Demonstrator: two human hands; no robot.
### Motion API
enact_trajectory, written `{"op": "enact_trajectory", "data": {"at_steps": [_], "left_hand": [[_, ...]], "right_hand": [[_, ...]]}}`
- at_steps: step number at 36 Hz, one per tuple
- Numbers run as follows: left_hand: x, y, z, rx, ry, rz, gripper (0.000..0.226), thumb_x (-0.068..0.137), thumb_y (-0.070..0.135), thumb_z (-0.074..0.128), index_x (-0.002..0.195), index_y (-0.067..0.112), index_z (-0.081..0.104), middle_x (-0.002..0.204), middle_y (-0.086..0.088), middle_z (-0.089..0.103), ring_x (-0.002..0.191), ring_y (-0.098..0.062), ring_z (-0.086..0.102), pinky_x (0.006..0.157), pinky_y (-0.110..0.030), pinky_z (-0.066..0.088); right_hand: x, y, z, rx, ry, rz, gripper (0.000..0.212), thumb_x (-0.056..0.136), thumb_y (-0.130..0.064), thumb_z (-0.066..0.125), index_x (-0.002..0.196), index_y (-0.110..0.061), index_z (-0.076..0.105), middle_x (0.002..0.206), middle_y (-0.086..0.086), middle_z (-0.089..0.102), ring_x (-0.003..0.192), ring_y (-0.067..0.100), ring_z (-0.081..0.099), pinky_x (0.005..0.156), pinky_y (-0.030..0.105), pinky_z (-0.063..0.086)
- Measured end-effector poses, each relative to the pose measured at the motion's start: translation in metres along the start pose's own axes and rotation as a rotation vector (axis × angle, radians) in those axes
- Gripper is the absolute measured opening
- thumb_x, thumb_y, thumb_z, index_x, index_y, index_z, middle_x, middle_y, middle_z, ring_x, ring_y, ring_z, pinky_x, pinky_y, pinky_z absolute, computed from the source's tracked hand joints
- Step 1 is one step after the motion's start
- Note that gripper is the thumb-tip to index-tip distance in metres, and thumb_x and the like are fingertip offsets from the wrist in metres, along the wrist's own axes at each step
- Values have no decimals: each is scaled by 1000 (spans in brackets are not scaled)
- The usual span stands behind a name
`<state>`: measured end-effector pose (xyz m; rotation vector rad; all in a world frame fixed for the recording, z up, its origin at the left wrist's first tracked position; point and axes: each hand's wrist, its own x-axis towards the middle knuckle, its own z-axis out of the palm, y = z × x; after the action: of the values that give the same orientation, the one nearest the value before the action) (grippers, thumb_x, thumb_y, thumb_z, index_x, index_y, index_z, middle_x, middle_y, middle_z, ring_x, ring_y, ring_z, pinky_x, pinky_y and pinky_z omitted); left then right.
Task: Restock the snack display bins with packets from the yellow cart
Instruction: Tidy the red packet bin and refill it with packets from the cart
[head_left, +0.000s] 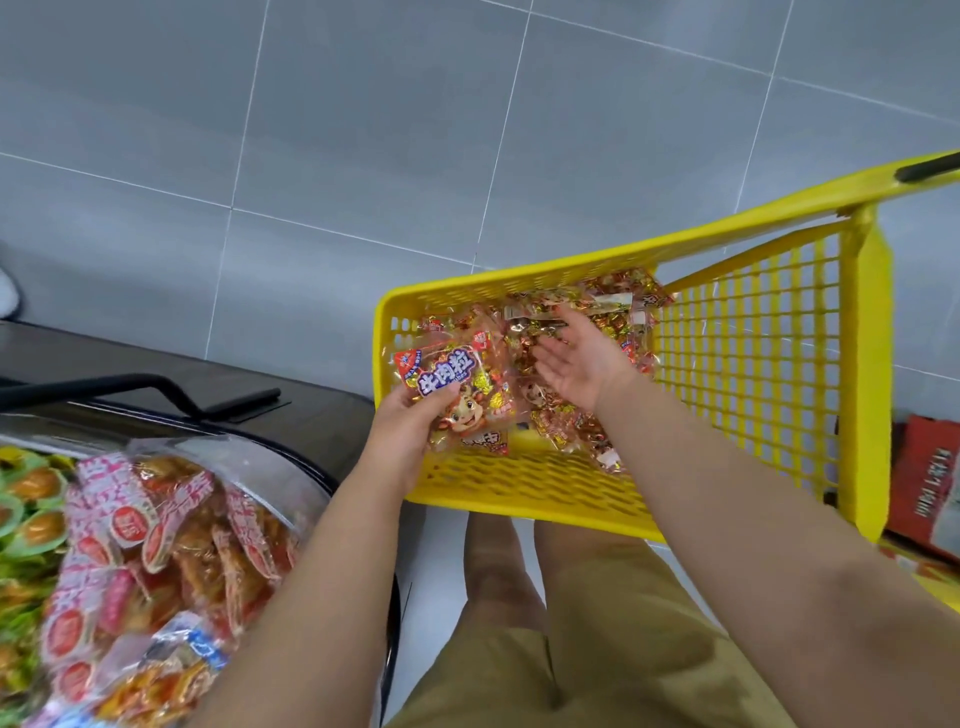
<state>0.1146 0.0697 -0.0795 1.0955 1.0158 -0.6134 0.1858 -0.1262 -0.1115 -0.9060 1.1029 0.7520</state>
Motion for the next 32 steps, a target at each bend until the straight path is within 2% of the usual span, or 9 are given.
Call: {"op": "enact_trajectory", "data": {"at_steps": [3, 6, 11, 14, 18, 22, 26, 29, 32], "left_hand": [[8, -5, -6, 51, 53, 4, 24, 87, 13, 68, 109, 20, 63, 107, -8, 73, 98, -28, 70, 87, -46, 55], [14, -9, -8, 63, 70, 0, 24, 87, 16, 69, 109, 21, 63, 107, -6, 73, 99, -28, 69, 89, -49, 54], [16, -10, -5, 99, 87, 4, 23, 87, 15, 69, 107, 25, 63, 104, -2, 74, 96, -24, 71, 89, -50, 54], [18, -9, -2, 81, 121, -25, 24, 86, 16, 70, 108, 25, 63, 106, -2, 74, 93, -22, 72, 83, -44, 57], [19, -5, 3, 29, 171, -116, 58, 89, 25, 68, 141, 21, 43, 127, -5, 64, 106, -25, 66, 73, -36, 57], [16, 0, 15, 32, 100, -173, 55, 90, 43, 61, 139, 24, 43, 136, 5, 54, 117, -18, 57, 77, -37, 56], [13, 3, 20, 159, -91, -228, 66, 74, 70, 46, 130, 35, 50, 116, 9, 68, 104, -12, 65, 87, -39, 54], [10, 1, 17, 283, -229, -174, 57, 66, 52, 64, 120, 36, 50, 97, 18, 73, 89, -4, 70, 70, -30, 58], [13, -5, 14, 331, -147, -124, 73, 53, 31, 86, 119, 29, 55, 96, 8, 75, 87, -12, 72, 64, -28, 57]], "right_hand": [[18, -19, 5, 92, 106, 15, 59, 89, -37, 61, 139, -17, 37, 130, 15, 51, 112, 27, 55, 100, 40, 45], [32, -33, 9, 88, 188, 18, 22, 93, -26, 56, 106, -9, 54, 113, 12, 61, 87, 21, 61, 100, 38, 46], [32, -37, -5, 96, 225, 46, 37, 97, -5, 45, 133, -11, 47, 90, 9, 64, 73, 14, 60, 75, 28, 56], [12, -26, -25, 166, 150, 20, 33, 93, 0, 50, 125, -8, 50, 97, 11, 63, 78, 15, 63, 63, 26, 56], [-20, -5, -51, 27, -64, 45, 19, 92, -5, 52, 111, -5, 52, 106, 13, 65, 81, 18, 68, 62, 29, 57], [-36, 15, -57, -165, -298, 88, 12, 84, -8, 59, 95, -10, 55, 81, 6, 72, 72, 15, 70, 59, 26, 56], [-30, 25, -51, -480, -275, 42, 24, 77, -14, 71, 95, -23, 60, 94, -1, 69, 88, 11, 67, 79, 29, 53], [-24, 29, -39, -577, -223, -51, 15, 83, -18, 70, 94, -26, 64, 95, -6, 69, 95, 12, 64, 87, 32, 50], [-22, 26, -28, -630, -265, -83, 8, 82, -23, 70, 87, -21, 64, 83, -7, 71, 81, 9, 68, 76, 25, 55]]}}
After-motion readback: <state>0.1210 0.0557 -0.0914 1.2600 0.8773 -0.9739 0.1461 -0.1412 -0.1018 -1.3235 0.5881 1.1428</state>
